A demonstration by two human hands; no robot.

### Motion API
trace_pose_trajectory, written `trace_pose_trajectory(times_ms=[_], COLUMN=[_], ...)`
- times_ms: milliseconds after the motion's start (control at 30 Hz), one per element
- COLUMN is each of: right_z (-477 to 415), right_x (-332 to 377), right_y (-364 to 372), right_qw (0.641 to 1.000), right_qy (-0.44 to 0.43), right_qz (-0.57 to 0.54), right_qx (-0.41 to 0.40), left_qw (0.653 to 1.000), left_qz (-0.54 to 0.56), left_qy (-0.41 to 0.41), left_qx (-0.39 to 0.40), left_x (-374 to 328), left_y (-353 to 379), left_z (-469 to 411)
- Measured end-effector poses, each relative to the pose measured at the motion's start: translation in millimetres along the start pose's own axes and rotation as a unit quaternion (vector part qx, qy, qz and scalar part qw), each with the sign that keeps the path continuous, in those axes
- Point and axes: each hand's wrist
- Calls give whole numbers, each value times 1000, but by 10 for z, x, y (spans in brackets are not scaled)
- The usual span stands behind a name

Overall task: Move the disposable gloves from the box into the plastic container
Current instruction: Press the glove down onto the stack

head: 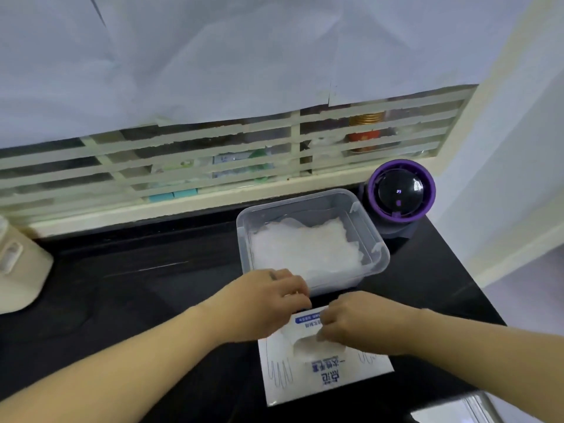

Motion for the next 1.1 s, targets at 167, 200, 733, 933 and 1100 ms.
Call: trace_pose_trajectory(times_ms=[167,200,733,933,1100], right_z=[-136,-163,12,166,311], right_x=[47,40,255,18,-102], right_y=[389,432,-127,-781,-728], right_qw=[999,999,935,786,414], right_qy=[4,7,130,335,372], right_qz=[45,46,-228,-386,-781], right_qx=[28,28,-240,-349,-284], left_qw=[988,978,923,914,872], left_qz=[33,37,64,77,305], left_qy=[-49,-95,-238,-261,-333], left_qx=[140,182,295,302,189], left_x=[-305,-325,-469,-537,-598], left_y=[289,344,425,315,-52], left_z=[213,220,283,238,66])
Point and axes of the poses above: each hand's wrist, its own z-axis away from the middle knuckle, its own y-axis out of the palm, x = y × z
